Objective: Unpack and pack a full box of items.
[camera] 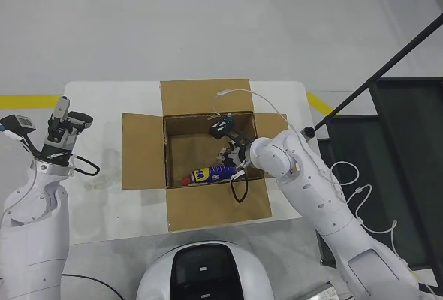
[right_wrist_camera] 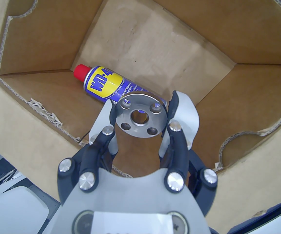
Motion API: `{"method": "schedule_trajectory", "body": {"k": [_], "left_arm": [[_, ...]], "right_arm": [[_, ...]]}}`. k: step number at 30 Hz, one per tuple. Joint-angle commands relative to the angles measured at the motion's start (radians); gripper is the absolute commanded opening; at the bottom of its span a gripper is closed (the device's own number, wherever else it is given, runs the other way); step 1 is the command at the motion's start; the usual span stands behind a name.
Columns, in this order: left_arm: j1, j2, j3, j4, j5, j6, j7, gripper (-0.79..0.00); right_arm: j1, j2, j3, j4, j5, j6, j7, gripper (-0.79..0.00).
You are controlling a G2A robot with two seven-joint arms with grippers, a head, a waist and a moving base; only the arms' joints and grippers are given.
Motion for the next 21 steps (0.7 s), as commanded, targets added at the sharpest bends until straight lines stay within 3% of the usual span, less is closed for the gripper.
{"method": "schedule_trajectory", "body": {"k": [1, 21], "left_arm": [[0.000, 0.000, 0.000, 0.000, 0.000, 0.000, 0.000, 0.000], [0.000, 0.000, 0.000, 0.000, 0.000, 0.000, 0.000, 0.000]], "right_arm": [[0.000, 0.000, 0.000, 0.000, 0.000, 0.000, 0.000, -0.785], [-0.027, 0.010, 0.028, -0.047, -0.002, -0.017, 0.005, -0.785]]}}
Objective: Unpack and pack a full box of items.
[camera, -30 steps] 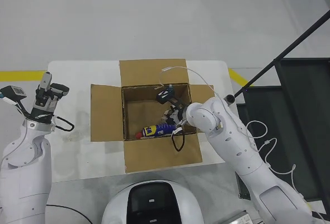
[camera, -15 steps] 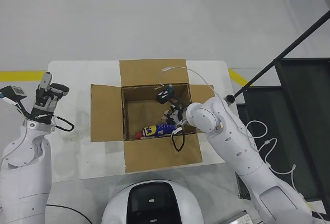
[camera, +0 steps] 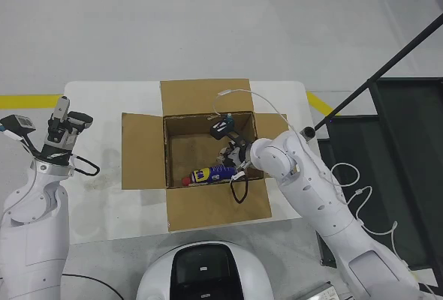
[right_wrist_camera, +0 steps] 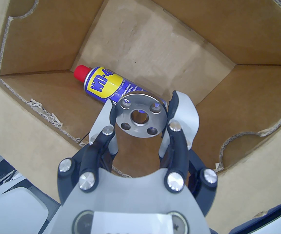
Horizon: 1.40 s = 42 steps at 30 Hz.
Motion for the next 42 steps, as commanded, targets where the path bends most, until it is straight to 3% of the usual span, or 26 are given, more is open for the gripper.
{"method": "schedule_trajectory", "body": {"k": [1, 14, 23, 31, 42], "left_arm": [[0.000, 0.000, 0.000, 0.000, 0.000, 0.000, 0.000, 0.000], [0.000, 0.000, 0.000, 0.000, 0.000, 0.000, 0.000, 0.000], [0.000, 0.000, 0.000, 0.000, 0.000, 0.000, 0.000, 0.000], [0.000, 0.000, 0.000, 0.000, 0.000, 0.000, 0.000, 0.000], [0.000, 0.000, 0.000, 0.000, 0.000, 0.000, 0.000, 0.000]], "right_arm": [[-0.015, 0.008, 0.029, -0.042, 0.010, -0.009, 0.034, -0.785], [-0.153, 0.076, 0.400, -0.254, 0.145, -0.016, 0.260, -0.785], [-0.300, 0.108, 0.644, -0.172, 0.176, 0.005, 0.203, -0.785], [-0.326, 0.114, 0.622, 0.018, 0.125, 0.041, 0.083, -0.785], [-0.246, 0.110, 0.548, 0.307, 0.116, 0.071, -0.105, -0.785]]}}
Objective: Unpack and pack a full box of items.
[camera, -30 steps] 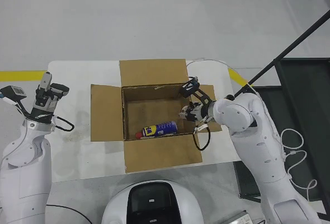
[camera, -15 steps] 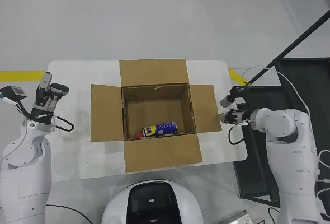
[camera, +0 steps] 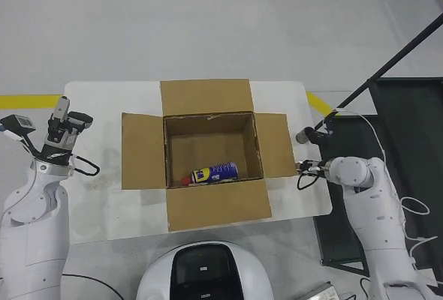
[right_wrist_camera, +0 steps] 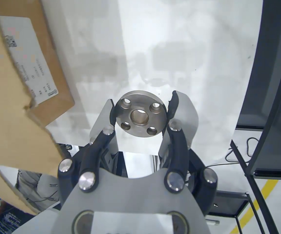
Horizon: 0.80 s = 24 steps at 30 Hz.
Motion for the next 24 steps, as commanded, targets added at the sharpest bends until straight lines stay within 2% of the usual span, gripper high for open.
{"method": "schedule_trajectory", "body": {"k": [1, 10, 22, 23, 24], "left_arm": [[0.000, 0.000, 0.000, 0.000, 0.000, 0.000, 0.000, 0.000], [0.000, 0.000, 0.000, 0.000, 0.000, 0.000, 0.000, 0.000], [0.000, 0.000, 0.000, 0.000, 0.000, 0.000, 0.000, 0.000], [0.000, 0.000, 0.000, 0.000, 0.000, 0.000, 0.000, 0.000], [0.000, 0.000, 0.000, 0.000, 0.000, 0.000, 0.000, 0.000]], "right_arm": [[0.018, -0.001, -0.012, 0.053, -0.005, 0.001, -0.034, -0.785], [0.096, -0.008, -0.068, 0.210, -0.027, 0.048, -0.163, -0.785], [0.194, -0.018, -0.128, 0.376, -0.006, 0.066, -0.218, -0.782], [0.200, -0.019, -0.132, 0.388, -0.001, 0.064, -0.224, -0.773], [0.205, -0.019, -0.135, 0.399, 0.001, 0.063, -0.228, -0.705]]}}
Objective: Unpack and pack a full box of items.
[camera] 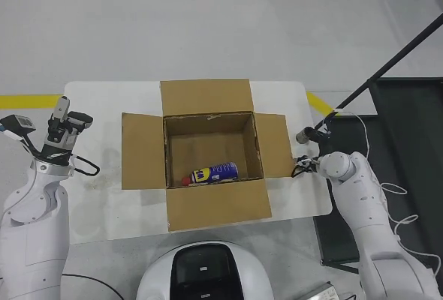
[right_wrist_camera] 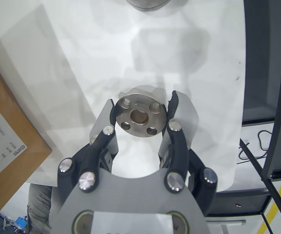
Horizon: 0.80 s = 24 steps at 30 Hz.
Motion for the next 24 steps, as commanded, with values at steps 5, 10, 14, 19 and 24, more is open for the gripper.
{"method": "schedule_trajectory", "body": {"k": [5, 10, 14, 19, 24], "left_arm": [[0.000, 0.000, 0.000, 0.000, 0.000, 0.000, 0.000, 0.000], [0.000, 0.000, 0.000, 0.000, 0.000, 0.000, 0.000, 0.000], [0.000, 0.000, 0.000, 0.000, 0.000, 0.000, 0.000, 0.000], [0.000, 0.000, 0.000, 0.000, 0.000, 0.000, 0.000, 0.000], [0.000, 0.000, 0.000, 0.000, 0.000, 0.000, 0.000, 0.000]], "right_arm": [[0.009, 0.000, 0.000, 0.035, 0.028, -0.001, -0.036, 0.000], [-0.027, 0.010, 0.029, -0.021, 0.030, 0.006, -0.054, 0.000], [-0.096, 0.022, 0.075, -0.146, 0.036, 0.022, -0.061, 0.000], [-0.225, 0.035, 0.146, -0.383, 0.031, 0.083, -0.077, 0.000], [-0.339, 0.041, 0.198, -0.628, 0.014, 0.128, -0.120, 0.000]]}}
